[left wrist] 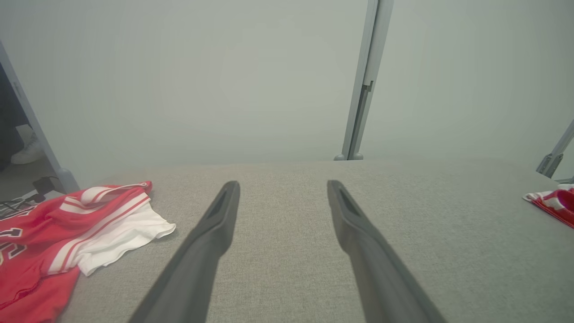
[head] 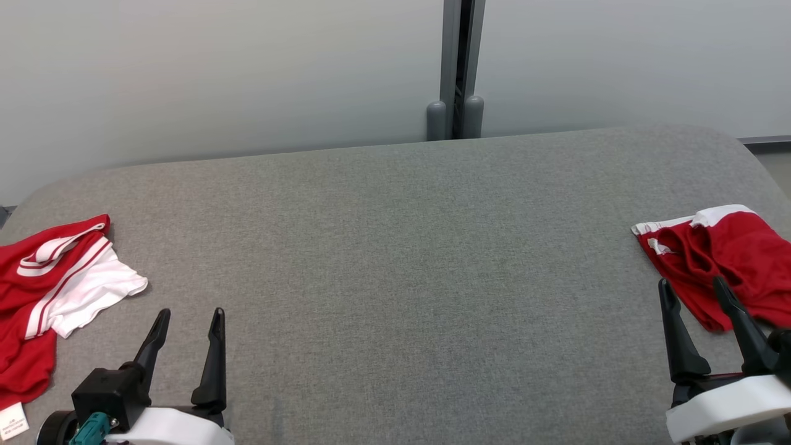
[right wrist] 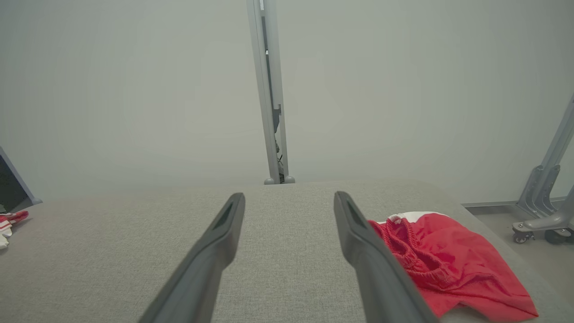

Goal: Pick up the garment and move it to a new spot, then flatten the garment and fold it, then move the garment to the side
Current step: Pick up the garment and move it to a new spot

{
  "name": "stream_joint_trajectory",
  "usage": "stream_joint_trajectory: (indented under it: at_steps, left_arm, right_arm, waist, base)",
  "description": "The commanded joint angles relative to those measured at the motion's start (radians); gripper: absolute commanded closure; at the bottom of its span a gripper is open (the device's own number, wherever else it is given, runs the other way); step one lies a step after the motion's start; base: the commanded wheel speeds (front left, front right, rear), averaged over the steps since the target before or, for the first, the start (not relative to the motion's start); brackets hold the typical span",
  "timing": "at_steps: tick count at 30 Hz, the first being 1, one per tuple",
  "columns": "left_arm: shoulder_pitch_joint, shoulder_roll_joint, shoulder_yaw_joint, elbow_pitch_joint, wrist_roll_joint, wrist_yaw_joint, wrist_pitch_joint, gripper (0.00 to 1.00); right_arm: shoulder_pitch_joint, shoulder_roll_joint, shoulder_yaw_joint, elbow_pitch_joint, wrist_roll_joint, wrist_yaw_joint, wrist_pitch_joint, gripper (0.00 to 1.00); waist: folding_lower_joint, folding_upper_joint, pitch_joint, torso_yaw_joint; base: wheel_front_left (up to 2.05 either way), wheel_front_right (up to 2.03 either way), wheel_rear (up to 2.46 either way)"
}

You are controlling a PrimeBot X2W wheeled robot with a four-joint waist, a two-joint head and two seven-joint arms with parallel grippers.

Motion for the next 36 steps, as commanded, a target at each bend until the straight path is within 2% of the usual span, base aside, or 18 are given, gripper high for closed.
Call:
stream_joint_trajectory:
  at_steps: [1, 8, 18, 25, 26, 36]
  left_arm:
    - [-0.018, 0.002, 0.001, 0.004, -0.001, 0.000, -0.004, 0.00]
    - [-0.044, -0.001, 0.002, 0.011, -0.005, -0.010, -0.014, 0.00]
    - [-0.060, -0.010, 0.009, 0.027, -0.018, -0.017, -0.034, 0.00]
    - [-0.063, -0.012, 0.020, 0.032, -0.026, -0.012, -0.047, 0.00]
    - [-0.077, -0.007, 0.019, 0.024, -0.023, -0.008, -0.048, 0.00]
    - [-0.126, -0.015, 0.035, 0.005, -0.023, -0.008, -0.068, 0.00]
  right_arm:
    - [0.008, -0.002, -0.001, -0.006, 0.004, -0.001, -0.002, 0.00]
    - [0.005, -0.002, 0.004, -0.020, 0.013, -0.001, -0.002, 0.00]
    - [-0.023, -0.002, 0.035, -0.032, 0.015, -0.001, 0.007, 0.00]
    - [-0.036, -0.002, 0.068, -0.015, 0.026, -0.001, 0.006, 0.00]
    - [-0.033, -0.002, 0.073, -0.001, 0.037, -0.001, -0.004, 0.00]
    - [-0.054, -0.002, 0.076, -0.015, 0.007, -0.001, 0.010, 0.00]
  waist:
    - [0.0000, 0.0000, 0.000, 0.009]
    - [0.0000, 0.0000, 0.009, 0.083]
    - [0.0000, 0.0000, 0.014, 0.263]
    - [0.0000, 0.0000, 0.011, 0.345]
    - [0.0000, 0.0000, 0.009, 0.397]
    - [0.0000, 0.0000, 0.042, 0.392]
  base:
    - [0.00, 0.00, 0.00]
    - [0.00, 0.00, 0.00]
    - [0.00, 0.00, 0.00]
    - [0.00, 0.00, 0.00]
    - [0.00, 0.00, 0.00]
    - [0.00, 0.00, 0.00]
